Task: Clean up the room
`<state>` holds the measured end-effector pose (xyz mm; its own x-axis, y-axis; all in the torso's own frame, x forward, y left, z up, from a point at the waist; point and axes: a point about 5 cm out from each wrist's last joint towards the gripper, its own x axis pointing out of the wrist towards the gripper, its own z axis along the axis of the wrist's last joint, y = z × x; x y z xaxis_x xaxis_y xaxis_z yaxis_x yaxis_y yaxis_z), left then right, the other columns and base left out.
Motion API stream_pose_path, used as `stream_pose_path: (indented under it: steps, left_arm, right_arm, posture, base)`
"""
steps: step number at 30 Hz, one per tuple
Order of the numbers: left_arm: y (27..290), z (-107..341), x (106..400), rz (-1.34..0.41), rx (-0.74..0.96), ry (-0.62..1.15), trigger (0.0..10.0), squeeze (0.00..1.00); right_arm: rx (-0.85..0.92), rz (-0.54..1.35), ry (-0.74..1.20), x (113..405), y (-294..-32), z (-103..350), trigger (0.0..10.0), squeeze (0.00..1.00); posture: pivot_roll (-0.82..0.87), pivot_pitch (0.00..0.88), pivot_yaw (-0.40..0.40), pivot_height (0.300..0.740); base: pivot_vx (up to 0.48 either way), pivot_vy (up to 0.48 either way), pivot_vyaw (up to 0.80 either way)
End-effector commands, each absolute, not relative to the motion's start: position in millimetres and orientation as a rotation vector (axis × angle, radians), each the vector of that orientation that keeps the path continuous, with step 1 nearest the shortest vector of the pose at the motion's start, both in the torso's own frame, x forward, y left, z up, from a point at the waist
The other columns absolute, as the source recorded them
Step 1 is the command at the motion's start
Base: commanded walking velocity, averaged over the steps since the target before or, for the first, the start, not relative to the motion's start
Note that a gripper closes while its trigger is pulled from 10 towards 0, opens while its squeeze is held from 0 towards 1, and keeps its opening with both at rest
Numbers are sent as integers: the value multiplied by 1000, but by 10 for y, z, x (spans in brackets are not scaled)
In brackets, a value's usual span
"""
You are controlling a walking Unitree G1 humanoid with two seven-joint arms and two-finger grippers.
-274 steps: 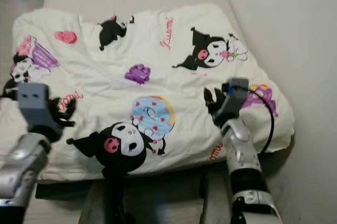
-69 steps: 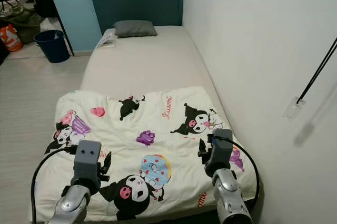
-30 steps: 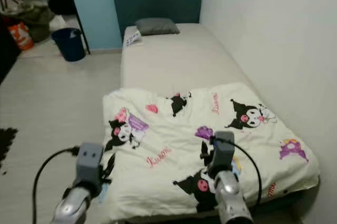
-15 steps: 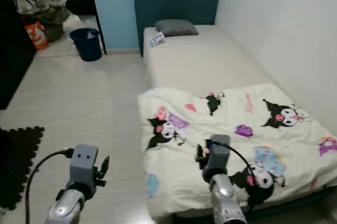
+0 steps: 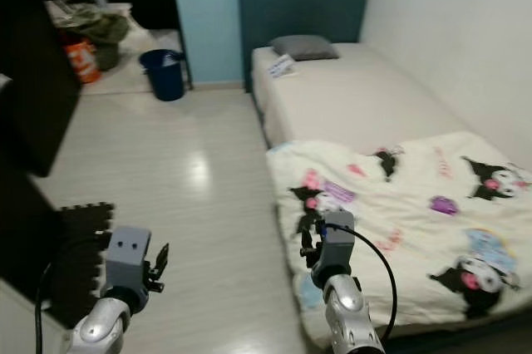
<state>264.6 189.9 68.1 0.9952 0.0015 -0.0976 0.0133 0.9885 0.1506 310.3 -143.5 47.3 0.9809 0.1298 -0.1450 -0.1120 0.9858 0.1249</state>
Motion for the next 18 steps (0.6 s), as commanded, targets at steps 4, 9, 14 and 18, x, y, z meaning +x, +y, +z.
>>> stream_pose_path:
  steps: [4,9,14,18]
  left_arm:
    - [1861,622,2609,-14,143,123,10000,0]
    - [1829,637,2620,-13,144,114,10000,0]
    - [1879,624,2651,43,155,131,10000,0]
    - [1924,632,2663,63,125,129,10000,0]
  right_arm:
    - [109,93,158,3087,-1535,451,10000,0]
    - [110,87,158,3085,-1562,448,10000,0]
    - [111,95,157,3105,-1551,463,10000,0]
    - [78,119,151,3123,-1505,485,10000,0]
  posture:
    - [7,87,-35,740]
    - [8,89,-37,740]
    - [9,91,-39,740]
    - [9,92,-40,740]
  base:
    - [0,-240,0]
    - [0,0,0]
    - [0,0,0]
    - [0,0,0]
